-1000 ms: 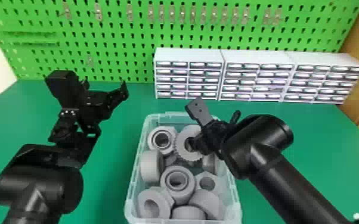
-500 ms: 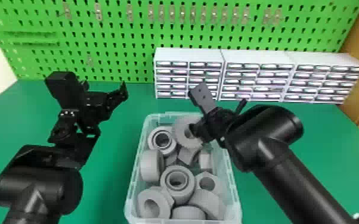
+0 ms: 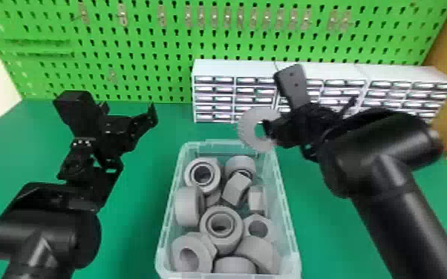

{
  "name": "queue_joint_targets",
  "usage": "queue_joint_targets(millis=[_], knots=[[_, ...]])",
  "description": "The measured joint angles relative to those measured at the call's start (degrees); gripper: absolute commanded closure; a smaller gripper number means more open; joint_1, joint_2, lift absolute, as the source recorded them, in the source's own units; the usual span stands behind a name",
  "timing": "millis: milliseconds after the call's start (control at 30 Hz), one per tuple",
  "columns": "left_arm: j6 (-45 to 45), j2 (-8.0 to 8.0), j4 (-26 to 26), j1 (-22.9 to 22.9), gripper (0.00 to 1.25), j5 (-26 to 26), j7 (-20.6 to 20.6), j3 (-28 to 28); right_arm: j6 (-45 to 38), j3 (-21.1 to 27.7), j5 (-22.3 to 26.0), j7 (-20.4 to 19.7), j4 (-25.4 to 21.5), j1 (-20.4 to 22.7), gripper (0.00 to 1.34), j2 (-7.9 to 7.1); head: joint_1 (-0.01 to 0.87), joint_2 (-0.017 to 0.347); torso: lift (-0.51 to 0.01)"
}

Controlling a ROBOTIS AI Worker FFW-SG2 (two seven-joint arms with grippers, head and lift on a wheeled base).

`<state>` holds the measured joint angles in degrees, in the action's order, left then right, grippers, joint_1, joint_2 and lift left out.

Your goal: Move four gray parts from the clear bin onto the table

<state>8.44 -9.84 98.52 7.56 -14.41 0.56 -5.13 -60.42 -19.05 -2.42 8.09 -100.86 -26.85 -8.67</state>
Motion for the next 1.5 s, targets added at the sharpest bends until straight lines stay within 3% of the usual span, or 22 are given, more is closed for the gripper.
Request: queue_joint_targets(millis=[267,533,1033,1500], knots=[[0.00,0.00,0.00,-0.09,0.10,0.00,-0.17,0.28,-6.79,8.15,-2.70,0.00,-6.48,4.51,1.05,-0.22,0.678,0.034,-0.050],[0.04,0.01,0.00,-0.09,0.10,-0.02,-0.29,0.36,-14.25,14.92,-2.84,0.00,-9.80,9.51,1.05,0.21,0.678,0.034,-0.050],[0.74,0.01,-0.18,0.41,0.10,0.35,-0.69,-0.31,-28.60,11.66,-0.51,0.00,-7.06,10.83,1.05,-0.03,0.678,0.034,-0.050],[1.59,0.08,-0.62,0.52,0.10,0.26,-1.74,-0.48,-29.58,12.48,-0.27,0.00,-1.07,11.41,1.05,0.51,0.678,0.034,-0.050]])
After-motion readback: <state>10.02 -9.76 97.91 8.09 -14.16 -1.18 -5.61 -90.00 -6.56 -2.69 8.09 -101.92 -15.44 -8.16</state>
